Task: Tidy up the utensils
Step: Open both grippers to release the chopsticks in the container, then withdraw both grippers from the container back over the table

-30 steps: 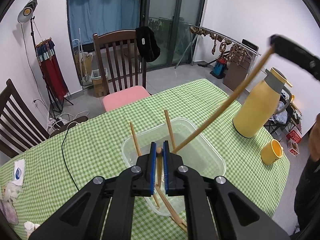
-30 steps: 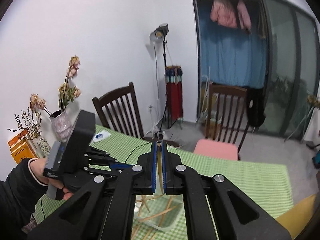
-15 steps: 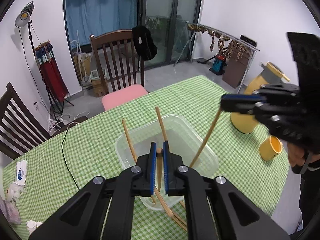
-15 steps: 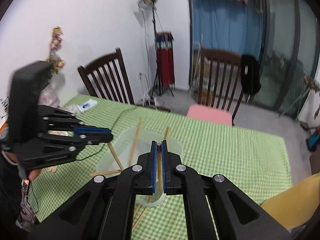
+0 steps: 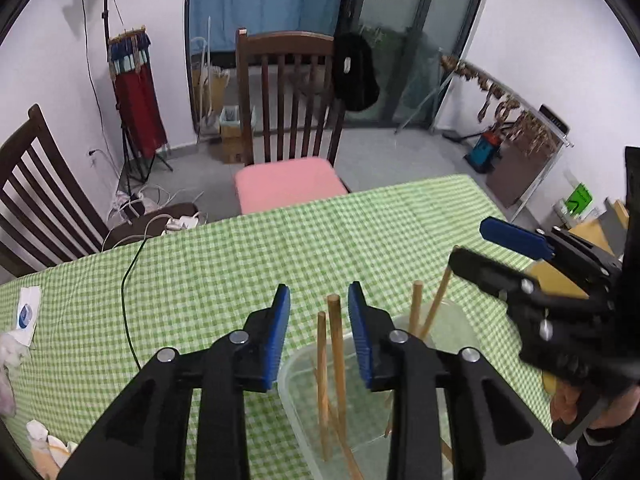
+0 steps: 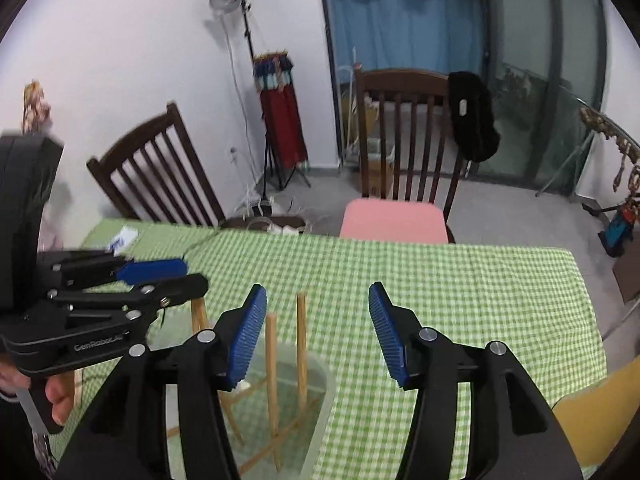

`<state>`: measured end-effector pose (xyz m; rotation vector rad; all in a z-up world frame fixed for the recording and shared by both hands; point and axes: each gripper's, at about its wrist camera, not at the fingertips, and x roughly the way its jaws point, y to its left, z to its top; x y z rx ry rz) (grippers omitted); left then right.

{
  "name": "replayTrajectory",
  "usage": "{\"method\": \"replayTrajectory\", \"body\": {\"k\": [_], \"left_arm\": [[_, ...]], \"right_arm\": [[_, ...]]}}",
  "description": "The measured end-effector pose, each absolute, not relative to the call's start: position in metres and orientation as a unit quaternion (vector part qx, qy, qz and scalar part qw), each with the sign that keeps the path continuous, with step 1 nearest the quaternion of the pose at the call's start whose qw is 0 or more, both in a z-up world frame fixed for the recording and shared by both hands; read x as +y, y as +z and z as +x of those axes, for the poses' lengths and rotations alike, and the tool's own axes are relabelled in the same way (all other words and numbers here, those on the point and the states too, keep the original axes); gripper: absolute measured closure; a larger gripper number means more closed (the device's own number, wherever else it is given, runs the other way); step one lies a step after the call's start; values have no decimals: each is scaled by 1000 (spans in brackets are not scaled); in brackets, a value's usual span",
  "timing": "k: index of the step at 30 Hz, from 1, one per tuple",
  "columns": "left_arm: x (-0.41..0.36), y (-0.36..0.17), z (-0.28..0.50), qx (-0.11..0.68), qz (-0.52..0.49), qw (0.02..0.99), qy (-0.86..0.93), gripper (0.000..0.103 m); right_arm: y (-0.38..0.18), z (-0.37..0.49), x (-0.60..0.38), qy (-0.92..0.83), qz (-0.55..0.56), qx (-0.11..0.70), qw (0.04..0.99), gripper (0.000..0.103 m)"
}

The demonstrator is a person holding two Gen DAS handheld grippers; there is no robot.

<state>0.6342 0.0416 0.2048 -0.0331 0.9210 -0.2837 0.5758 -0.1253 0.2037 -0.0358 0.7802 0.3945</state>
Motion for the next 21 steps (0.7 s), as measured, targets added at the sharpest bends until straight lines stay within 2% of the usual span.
{"method": "replayTrajectory", "body": {"k": [6, 9, 13, 18, 20, 21], "left_arm": [[57, 241, 596, 407, -6, 903, -137, 67], [66, 262, 564, 385, -9, 912, -139, 65], [72, 277, 523, 366, -7, 920, -139, 57], [73, 287, 464, 347, 7, 929, -130, 56], [75, 288, 429, 322, 7, 940, -117, 51], [75, 286, 408, 304, 14, 947, -103, 42]], "right_arm": [[229, 547, -141, 190, -31, 350, 917, 51], [239, 525, -149, 189, -47, 339, 920, 48], [248, 490, -162, 185, -65, 329, 924, 45], [258, 443, -175, 185, -71, 321, 926, 44], [260, 414, -180, 188, -75, 307, 930, 42], [260, 403, -179, 186, -81, 299, 932, 38]]}}
